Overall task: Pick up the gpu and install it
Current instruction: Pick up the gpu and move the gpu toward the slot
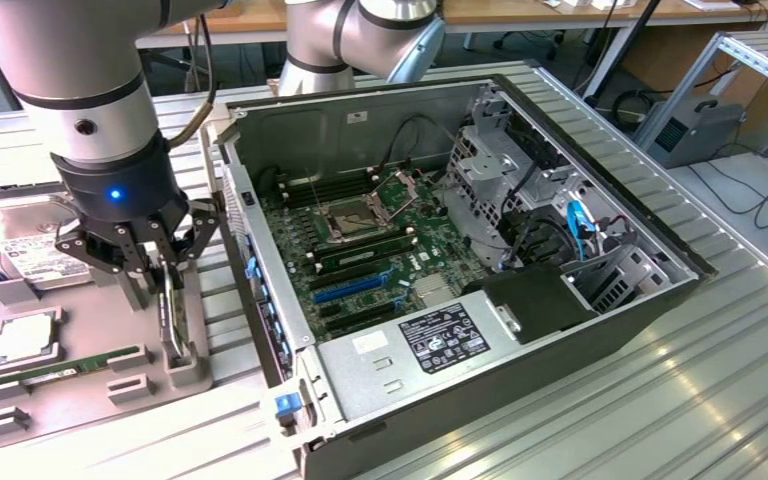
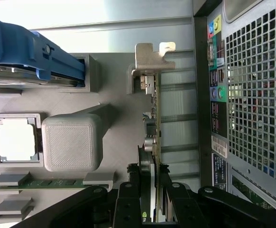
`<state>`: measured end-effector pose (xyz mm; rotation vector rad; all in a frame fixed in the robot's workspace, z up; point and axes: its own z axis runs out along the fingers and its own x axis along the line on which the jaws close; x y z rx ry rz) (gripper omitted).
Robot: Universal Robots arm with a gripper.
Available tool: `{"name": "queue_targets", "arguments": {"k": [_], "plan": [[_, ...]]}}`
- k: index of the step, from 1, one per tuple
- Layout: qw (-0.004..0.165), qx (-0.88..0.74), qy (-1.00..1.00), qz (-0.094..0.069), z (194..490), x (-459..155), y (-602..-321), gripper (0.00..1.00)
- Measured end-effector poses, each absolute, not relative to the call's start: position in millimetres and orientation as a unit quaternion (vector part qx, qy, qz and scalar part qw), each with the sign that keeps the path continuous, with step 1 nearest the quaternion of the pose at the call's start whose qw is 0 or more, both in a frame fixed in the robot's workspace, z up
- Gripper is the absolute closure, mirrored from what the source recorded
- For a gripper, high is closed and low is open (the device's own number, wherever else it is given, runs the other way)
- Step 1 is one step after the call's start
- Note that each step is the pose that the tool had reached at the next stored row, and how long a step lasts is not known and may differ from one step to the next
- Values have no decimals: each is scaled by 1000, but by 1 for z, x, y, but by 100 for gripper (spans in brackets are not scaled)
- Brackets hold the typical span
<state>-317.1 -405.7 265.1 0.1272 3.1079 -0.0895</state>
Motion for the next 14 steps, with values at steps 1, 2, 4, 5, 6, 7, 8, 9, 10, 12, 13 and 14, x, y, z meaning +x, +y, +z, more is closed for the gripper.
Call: {"name": "queue_targets", "arguments": {"k": [1,2,4,5,6,7,8,9,10,12,13,14], "plan": [[15,41,999,-29,265,-317,-406,73],[15,41,999,-29,266,-317,-406,73],[15,41,999,-29,266,-317,-406,73],[15,41,999,-29,266,-317,-406,73],[15,41,999,-29,267,-317,-406,73],[15,41,999,-29,267,-317,-406,73],[15,41,999,-29,267,-317,-406,73],[15,41,999,-29,267,-317,-406,73],[15,41,999,-29,267,-317,-406,73],[15,41,999,-29,268,-317,-406,73],[15,41,999,-29,268,-317,-406,73],[15,41,999,-29,268,-317,-406,73]]}}
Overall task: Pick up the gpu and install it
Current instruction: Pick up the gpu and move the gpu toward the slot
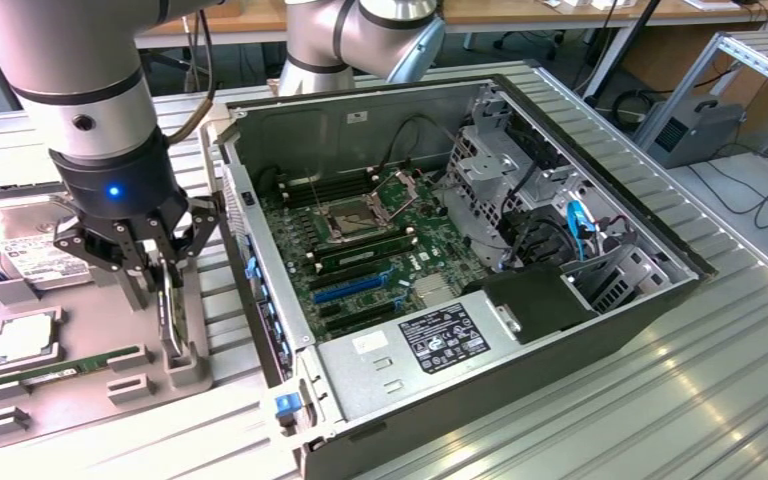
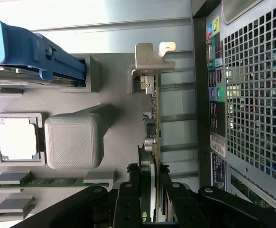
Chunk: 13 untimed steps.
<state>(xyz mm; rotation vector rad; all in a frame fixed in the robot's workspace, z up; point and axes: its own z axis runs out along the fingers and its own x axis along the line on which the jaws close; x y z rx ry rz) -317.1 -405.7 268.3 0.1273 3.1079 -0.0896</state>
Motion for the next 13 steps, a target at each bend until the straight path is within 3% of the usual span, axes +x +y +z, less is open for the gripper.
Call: {"name": "queue_targets", "arguments": {"k": [13], "plan": [[15,41,999,-29,271,-317,-406,73]]}}
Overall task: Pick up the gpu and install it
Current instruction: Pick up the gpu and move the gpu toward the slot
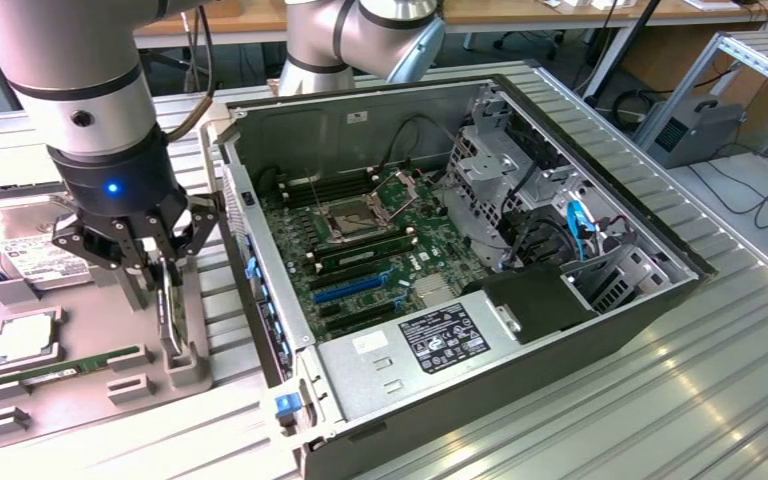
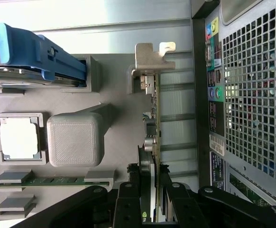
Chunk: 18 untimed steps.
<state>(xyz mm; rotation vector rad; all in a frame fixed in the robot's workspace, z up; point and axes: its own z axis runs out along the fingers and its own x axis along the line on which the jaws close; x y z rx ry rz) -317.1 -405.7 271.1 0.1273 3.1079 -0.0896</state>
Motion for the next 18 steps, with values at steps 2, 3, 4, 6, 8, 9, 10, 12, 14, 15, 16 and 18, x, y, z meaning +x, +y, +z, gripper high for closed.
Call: {"name": "queue_targets", "arguments": {"k": [2,3,4,6,8,9,10,12,14,15,16,18], "plan": [[15,41,999,-29,272,-317,-406,73],[15,41,999,-29,272,-317,-406,73],[15,41,999,-29,273,-317,-406,73],[15,41,999,-29,274,-317,-406,73],[15,41,999,-29,274,-317,-406,73],[15,41,999,-29,274,-317,-406,73],[15,41,999,-29,274,-317,-406,73],[15,41,999,-29,277,-317,-406,73],[15,41,999,-29,279,-317,-406,73],[15,41,999,-29,279,-317,-406,73],[15,41,999,-29,279,-317,-406,73],[15,41,999,-29,280,-317,-406,73]]}}
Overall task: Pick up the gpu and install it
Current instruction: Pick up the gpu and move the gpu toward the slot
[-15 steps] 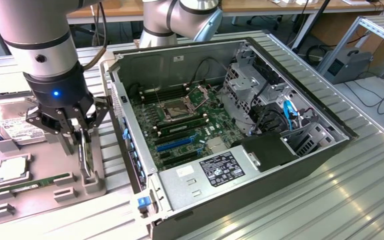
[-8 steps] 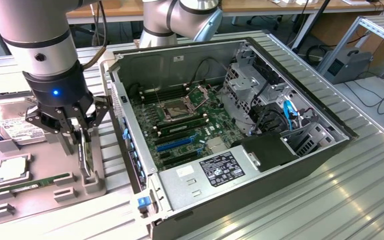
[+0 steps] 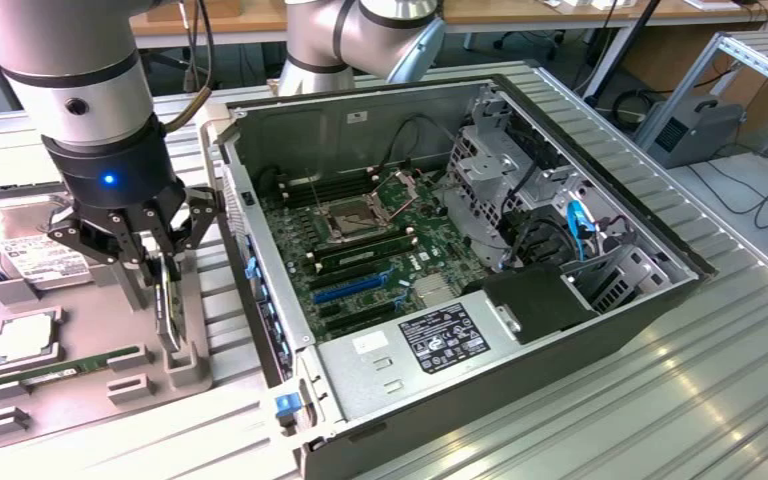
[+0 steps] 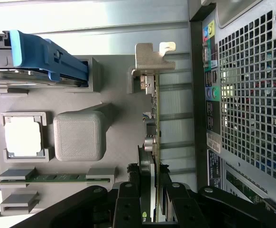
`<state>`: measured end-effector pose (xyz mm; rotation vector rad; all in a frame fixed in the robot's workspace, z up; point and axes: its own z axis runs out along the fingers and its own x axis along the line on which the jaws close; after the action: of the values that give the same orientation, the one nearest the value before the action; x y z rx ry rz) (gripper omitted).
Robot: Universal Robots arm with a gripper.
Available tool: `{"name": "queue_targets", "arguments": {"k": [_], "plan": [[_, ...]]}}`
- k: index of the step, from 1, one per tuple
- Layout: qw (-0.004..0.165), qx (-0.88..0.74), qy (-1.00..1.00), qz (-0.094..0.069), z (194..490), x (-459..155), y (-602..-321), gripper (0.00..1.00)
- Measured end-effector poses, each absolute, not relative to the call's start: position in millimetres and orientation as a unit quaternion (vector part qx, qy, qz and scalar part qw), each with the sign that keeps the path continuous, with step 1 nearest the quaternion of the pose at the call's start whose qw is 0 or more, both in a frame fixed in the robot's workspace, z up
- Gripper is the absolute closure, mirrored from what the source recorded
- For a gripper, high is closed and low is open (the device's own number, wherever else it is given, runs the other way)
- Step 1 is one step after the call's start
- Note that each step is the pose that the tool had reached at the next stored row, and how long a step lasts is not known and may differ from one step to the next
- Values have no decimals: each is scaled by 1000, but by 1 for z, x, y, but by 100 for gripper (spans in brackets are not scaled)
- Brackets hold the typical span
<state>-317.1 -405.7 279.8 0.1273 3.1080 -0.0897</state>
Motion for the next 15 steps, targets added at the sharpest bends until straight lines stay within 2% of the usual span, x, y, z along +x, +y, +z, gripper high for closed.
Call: {"name": "queue_targets", "arguments": {"k": [15], "plan": [[15,41,999,-29,283,-317,-406,73]]}}
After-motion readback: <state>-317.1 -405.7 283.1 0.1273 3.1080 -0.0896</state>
